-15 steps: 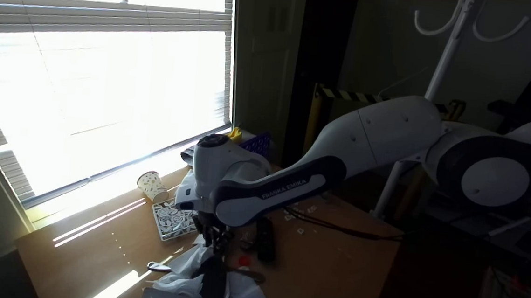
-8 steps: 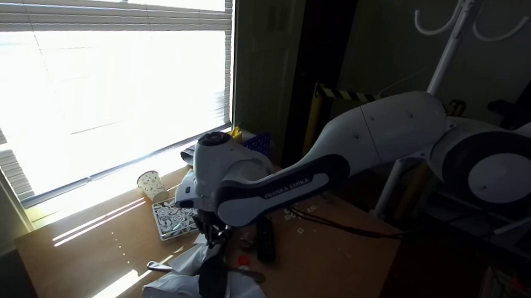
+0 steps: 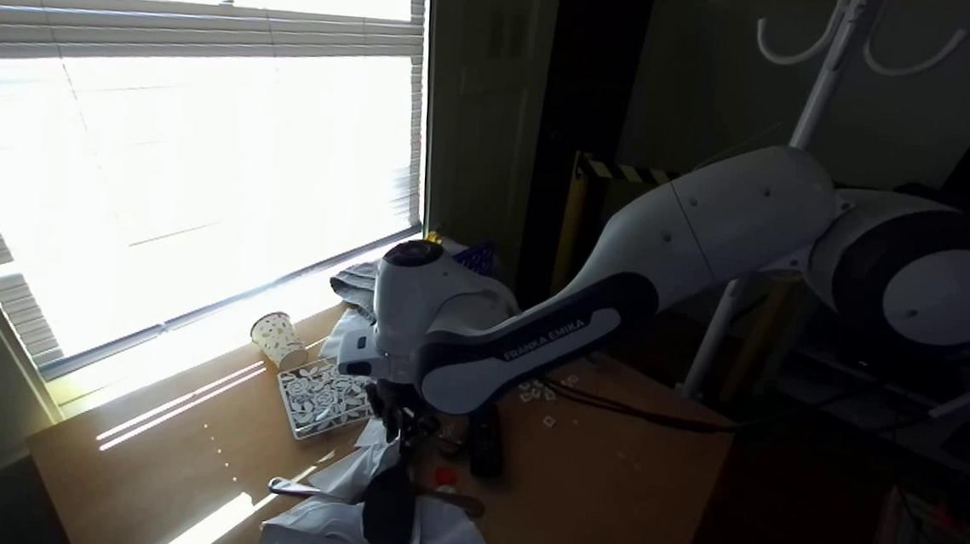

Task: Move the stapler to the right edge of the table and move the spatula to the open space

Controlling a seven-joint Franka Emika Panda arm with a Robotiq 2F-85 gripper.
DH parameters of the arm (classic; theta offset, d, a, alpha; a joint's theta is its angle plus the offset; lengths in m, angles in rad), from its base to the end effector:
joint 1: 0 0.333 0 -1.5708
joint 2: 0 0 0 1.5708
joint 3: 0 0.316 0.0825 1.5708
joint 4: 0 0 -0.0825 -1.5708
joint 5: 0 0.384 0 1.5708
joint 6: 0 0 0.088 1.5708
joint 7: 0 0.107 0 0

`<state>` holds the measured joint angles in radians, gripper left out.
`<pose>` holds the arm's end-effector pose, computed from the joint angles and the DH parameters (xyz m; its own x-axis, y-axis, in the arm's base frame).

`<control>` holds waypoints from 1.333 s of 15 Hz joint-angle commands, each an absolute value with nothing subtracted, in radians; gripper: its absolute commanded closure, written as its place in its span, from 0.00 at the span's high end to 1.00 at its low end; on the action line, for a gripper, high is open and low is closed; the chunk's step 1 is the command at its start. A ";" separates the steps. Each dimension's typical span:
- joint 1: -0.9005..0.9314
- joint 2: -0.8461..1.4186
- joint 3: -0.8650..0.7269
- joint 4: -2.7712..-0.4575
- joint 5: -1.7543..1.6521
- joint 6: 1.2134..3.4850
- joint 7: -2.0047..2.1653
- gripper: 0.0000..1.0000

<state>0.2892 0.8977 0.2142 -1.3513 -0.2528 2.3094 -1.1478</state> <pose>0.6722 0.3230 0.1973 -0.1573 0.9875 0.0037 0.9837 0.1563 0.0883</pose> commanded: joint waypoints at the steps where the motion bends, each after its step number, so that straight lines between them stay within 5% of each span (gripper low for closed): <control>1: 0.280 0.791 0.203 -1.520 -0.272 2.353 -1.101 0.60; 7: 0.258 0.746 0.206 -1.638 -0.277 2.373 -1.092 0.99; 20: 0.206 0.862 0.262 -1.548 -0.240 2.393 -1.213 1.00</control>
<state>0.2291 0.8282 0.2269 -1.5833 -0.2515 2.4008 -1.1540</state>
